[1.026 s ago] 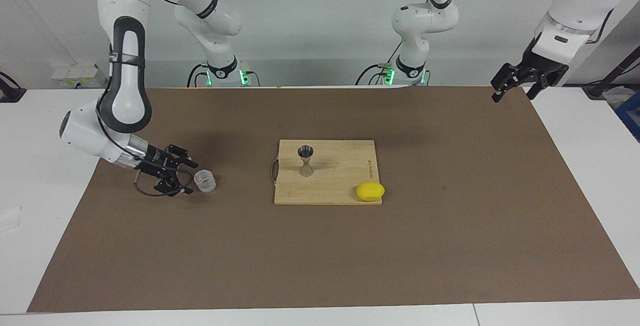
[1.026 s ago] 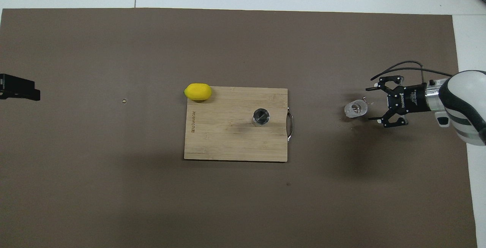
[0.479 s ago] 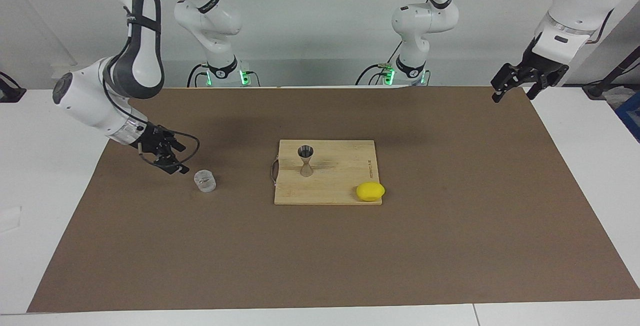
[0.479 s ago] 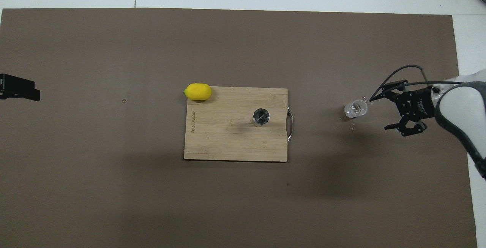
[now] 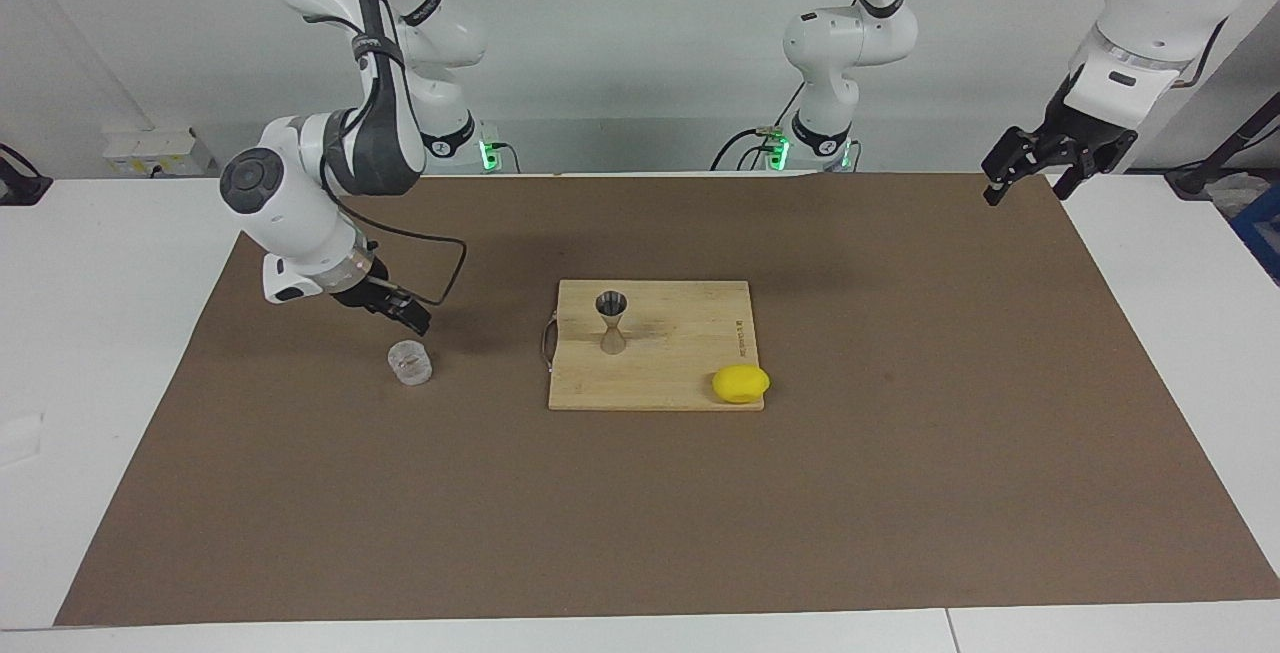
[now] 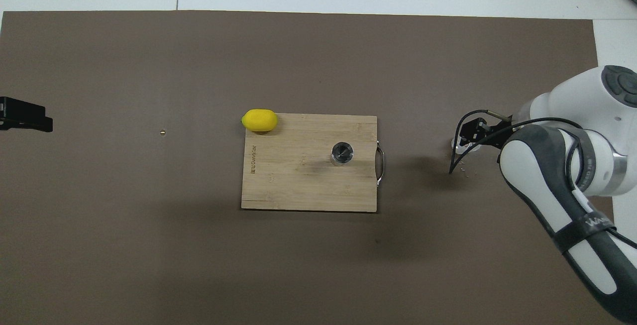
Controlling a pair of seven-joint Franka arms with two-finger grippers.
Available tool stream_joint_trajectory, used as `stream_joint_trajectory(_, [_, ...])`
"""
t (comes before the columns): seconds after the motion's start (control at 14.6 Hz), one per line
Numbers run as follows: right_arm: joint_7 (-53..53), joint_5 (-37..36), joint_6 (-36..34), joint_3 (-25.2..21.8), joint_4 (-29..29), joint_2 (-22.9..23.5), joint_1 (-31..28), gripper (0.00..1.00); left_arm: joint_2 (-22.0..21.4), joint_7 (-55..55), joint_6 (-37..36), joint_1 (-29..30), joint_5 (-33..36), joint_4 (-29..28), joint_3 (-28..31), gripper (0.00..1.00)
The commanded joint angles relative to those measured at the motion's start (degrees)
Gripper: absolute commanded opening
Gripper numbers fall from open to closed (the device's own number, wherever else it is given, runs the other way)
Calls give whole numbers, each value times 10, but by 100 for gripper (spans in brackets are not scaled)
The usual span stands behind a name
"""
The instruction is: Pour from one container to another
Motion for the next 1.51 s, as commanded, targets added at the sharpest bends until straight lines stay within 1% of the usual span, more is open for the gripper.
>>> stream_joint_trajectory(0.0, [-43, -64, -16, 1, 25, -25, 17, 100, -16, -6, 13, 2, -3, -20, 0, 100])
stream_joint_trajectory(0.07, [-45, -91, -19, 3, 30, -35, 25, 100, -16, -6, 13, 2, -3, -20, 0, 100])
stream_joint_trajectory(0.21, [-46, -99, -33, 3, 50, -56, 35, 100, -16, -6, 12, 2, -3, -20, 0, 100])
stream_joint_trajectory(0.27, [-47, -99, -55, 3, 76, -58, 39, 100, -16, -6, 13, 2, -3, -20, 0, 100])
stream_joint_trajectory(0.41, [-47, -93, -133, 7, 153, -56, 39, 100, -16, -6, 12, 2, -3, -20, 0, 100])
stream_joint_trajectory(0.55, [-46, -79, -199, 8, 211, -58, 38, 100, -16, -5, 13, 2, -3, -20, 0, 100])
stream_joint_trajectory(0.68, [-47, -75, -245, 7, 253, -58, 37, 100, -16, -5, 13, 2, -3, -20, 0, 100])
stream_joint_trajectory(0.82, [-48, -75, -285, 7, 280, -59, 37, 100, -16, -5, 13, 2, -3, -20, 0, 100])
stream_joint_trajectory(0.89, [-59, -70, -303, 7, 280, -69, 35, 100, -16, -5, 13, 2, -3, -20, 0, 100])
stream_joint_trajectory(0.96, [-78, -60, -305, 5, 273, -86, 34, 100, -16, -5, 13, 2, -3, -20, 0, 100])
stream_joint_trajectory(1.03, [-93, -58, -309, 5, 267, -93, 32, 100, -16, -6, 13, 2, -3, -20, 0, 100])
stream_joint_trajectory(1.3, [-101, -58, -310, 5, 248, -103, 31, 100, -16, -5, 13, 3, -3, -20, 0, 100])
stream_joint_trajectory(1.44, [-102, -58, -310, 5, 228, -114, 31, 100, -16, -6, 13, 2, -3, -20, 0, 100])
